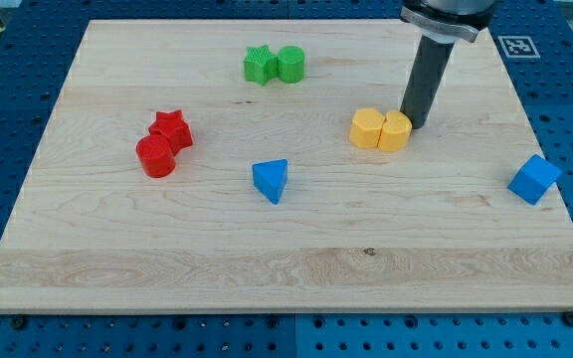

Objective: Move your arm to the left of the blue cube

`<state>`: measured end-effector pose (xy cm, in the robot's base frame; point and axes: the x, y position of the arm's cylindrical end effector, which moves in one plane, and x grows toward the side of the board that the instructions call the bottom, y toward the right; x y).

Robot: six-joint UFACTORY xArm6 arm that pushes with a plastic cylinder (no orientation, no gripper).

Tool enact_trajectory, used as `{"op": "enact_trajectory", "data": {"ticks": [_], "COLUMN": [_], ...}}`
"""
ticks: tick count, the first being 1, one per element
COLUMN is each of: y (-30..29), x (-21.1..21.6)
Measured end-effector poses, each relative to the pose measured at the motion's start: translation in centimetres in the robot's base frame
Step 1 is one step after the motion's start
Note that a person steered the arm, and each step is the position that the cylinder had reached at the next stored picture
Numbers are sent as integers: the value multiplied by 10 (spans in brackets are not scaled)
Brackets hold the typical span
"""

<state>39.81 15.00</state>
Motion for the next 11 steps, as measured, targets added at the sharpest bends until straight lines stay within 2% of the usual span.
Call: {"op": "enact_trajectory", "data": {"ticks": [2, 8, 10, 11], "y": [33, 42, 41, 41], "x": [10, 69, 74, 93]}}
